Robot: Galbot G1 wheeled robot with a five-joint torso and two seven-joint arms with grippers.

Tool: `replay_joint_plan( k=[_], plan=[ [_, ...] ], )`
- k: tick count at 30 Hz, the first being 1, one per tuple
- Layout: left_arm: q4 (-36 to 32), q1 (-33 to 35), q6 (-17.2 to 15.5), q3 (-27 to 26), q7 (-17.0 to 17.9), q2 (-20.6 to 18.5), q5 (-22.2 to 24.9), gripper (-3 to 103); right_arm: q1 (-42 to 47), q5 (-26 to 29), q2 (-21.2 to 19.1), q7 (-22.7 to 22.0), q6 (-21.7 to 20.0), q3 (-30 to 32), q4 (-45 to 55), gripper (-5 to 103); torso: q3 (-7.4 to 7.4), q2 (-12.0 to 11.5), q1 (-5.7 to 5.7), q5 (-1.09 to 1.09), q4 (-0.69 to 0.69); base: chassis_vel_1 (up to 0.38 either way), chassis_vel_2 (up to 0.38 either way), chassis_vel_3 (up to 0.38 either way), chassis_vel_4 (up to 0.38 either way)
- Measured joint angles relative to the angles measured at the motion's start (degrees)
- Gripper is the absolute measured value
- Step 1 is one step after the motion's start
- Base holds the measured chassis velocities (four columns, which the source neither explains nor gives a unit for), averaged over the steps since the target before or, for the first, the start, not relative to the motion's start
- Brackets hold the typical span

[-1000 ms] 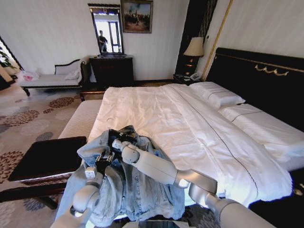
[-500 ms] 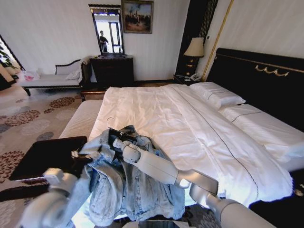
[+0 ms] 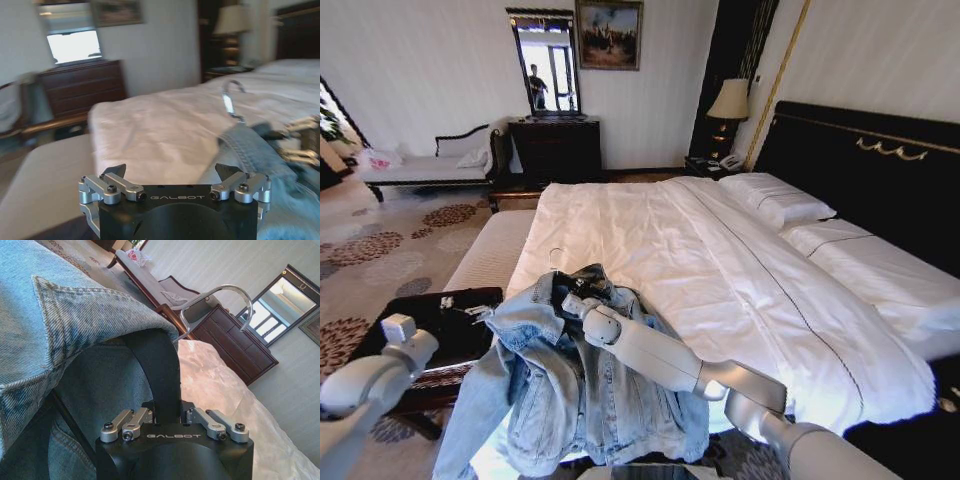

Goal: Pick up the clothes from the bed and hang them on the clothes hanger.

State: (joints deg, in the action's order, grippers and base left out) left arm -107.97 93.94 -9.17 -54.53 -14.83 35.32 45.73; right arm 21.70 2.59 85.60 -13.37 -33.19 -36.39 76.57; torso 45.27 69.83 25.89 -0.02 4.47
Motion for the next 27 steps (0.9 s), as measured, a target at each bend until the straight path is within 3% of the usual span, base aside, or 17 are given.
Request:
replay_joint_plan(
  k=[3,8,18,24,27],
  plan=[
    [4.1,-0.9,4.3,1.8,-6.1,-4.0,-0.5,100,0.2,-0.2,0.5,0.0,0.2,0.0,-0.2,25,0.0,0.0,0.01,0.0,0.02,0.0,0.0,0.0,0.0],
    [9.7,-4.2,8.0,5.3,-11.1,-7.1,0.9,100,0.4,-0.3,0.7,0.0,0.2,0.1,0.1,25,0.0,0.0,0.0,0.01,0.0,0.0,0.0,0.0,0.0],
    [10.4,-8.6,7.6,10.3,-13.2,-6.7,3.4,100,0.3,-0.4,0.1,-0.1,0.2,0.3,0.6,25,0.0,0.0,0.0,0.01,0.01,0.0,0.0,0.0,0.0],
    [10.5,-11.0,5.8,14.0,-13.3,-5.4,4.3,101,0.3,-0.4,0.1,-0.3,0.2,0.3,1.1,25,0.0,0.0,-0.01,0.02,0.01,0.0,0.0,0.0,0.0],
    [11.9,-11.9,4.5,15.2,-13.2,-5.5,5.9,97,0.2,-0.3,0.2,-0.4,0.1,0.3,1.4,25,0.0,0.0,-0.01,0.02,-0.01,0.0,0.0,0.0,0.0]
  ],
)
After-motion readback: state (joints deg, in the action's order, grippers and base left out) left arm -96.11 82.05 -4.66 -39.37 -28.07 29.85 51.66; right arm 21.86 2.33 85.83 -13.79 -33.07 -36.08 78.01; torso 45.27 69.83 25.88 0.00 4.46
